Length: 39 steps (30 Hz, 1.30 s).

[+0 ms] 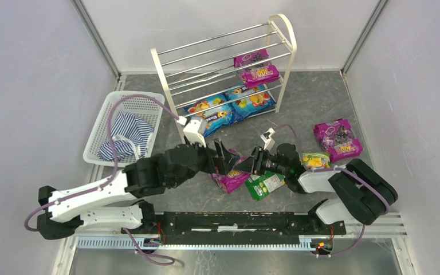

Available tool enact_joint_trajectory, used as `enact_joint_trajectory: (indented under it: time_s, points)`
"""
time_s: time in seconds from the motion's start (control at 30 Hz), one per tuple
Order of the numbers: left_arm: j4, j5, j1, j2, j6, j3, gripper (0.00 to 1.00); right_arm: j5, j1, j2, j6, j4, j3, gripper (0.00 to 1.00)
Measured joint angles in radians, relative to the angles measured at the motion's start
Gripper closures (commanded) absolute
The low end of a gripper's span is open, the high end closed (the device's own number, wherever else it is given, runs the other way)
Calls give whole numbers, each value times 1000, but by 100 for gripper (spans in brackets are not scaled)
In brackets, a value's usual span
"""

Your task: Place and organize the candy bags onto the shelf

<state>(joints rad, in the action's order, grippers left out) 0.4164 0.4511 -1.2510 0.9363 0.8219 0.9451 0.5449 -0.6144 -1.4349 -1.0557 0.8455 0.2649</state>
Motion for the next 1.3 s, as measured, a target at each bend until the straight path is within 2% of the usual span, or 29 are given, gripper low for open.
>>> enact_joint_trajectory:
  time_s: [0.2, 0.27, 0.37, 0.57, 0.9, 1.1, 1.3]
  points:
    - [68, 117, 0, 62, -256, 314, 0, -23, 0, 99, 54, -55, 0, 64]
    - [48, 155, 0, 100, -356, 409, 0, -33, 0, 137, 78, -82, 1, 65]
    - [-28, 204, 0, 124, -493, 463, 0, -47, 0, 190, 119, -142, 13, 67]
    - [-190, 265, 19, 139, -685, 444, 0, -76, 0, 274, 202, -274, 88, 70]
    - [-288, 308, 41, -33, -787, 259, 0, -88, 35, 307, 243, -346, 294, 72]
    - [-382, 360, 42, -154, -848, 175, 0, -102, 37, 204, 228, -285, 461, 72]
    - [-436, 390, 43, -167, -897, 137, 0, -132, 37, 42, 178, -161, 577, 73]
